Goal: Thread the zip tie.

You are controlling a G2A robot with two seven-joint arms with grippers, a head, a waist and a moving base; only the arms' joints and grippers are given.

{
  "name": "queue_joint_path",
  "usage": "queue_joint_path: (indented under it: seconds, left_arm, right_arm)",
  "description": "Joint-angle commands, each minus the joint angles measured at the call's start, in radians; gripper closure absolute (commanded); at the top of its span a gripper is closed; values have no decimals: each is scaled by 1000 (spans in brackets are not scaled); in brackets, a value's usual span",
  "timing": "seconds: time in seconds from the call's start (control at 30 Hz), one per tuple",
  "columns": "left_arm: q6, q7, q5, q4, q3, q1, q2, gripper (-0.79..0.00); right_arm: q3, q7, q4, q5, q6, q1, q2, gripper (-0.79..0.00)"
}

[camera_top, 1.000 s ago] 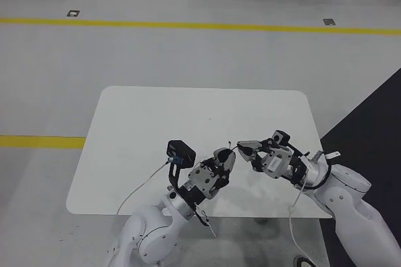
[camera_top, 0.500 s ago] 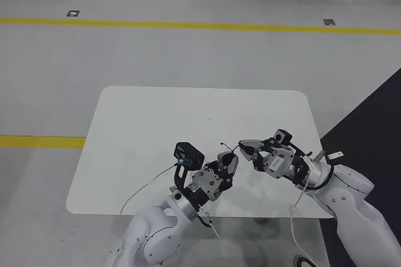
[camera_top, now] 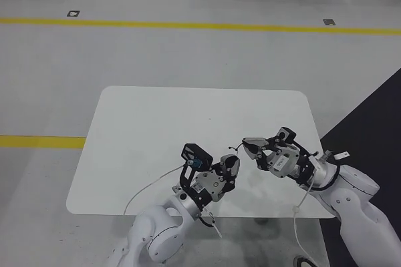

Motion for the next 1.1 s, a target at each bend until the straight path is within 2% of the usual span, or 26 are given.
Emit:
queue_joint_path:
  seconds: [0.0,0.27,0.73,0.9,0.93,0.97,1.03,1.07]
  left_arm:
    - [3,-3,5,3,2,-3,0,0]
    - [-19,-22,13,8,13,-9,3,0]
    - [-6,-21,18,10,21,-5,6,0]
    - [-47,12,-1,-21,22,7,9,0]
    - [-54,18,1,-25,20,11,10,-65]
    - [-59,25,1,-29,17,14,11,-185]
    - [-66,37,-5,-35,12,22,13,-366]
    - [-67,41,-5,-37,9,25,13,-551]
  right_arm:
    - [3,2,-1,2,0,-1,-1,0]
    - [24,19,4,20,-22,-8,-4,0]
    - [40,22,10,37,-27,-18,-9,0]
    - [30,10,20,30,-9,-8,-11,0]
    - [29,9,22,29,-8,-5,-11,0]
    - [26,9,24,28,-7,-4,-12,0]
    - [22,8,25,26,-5,-3,-13,0]
    - [21,8,25,25,-5,-2,-13,0]
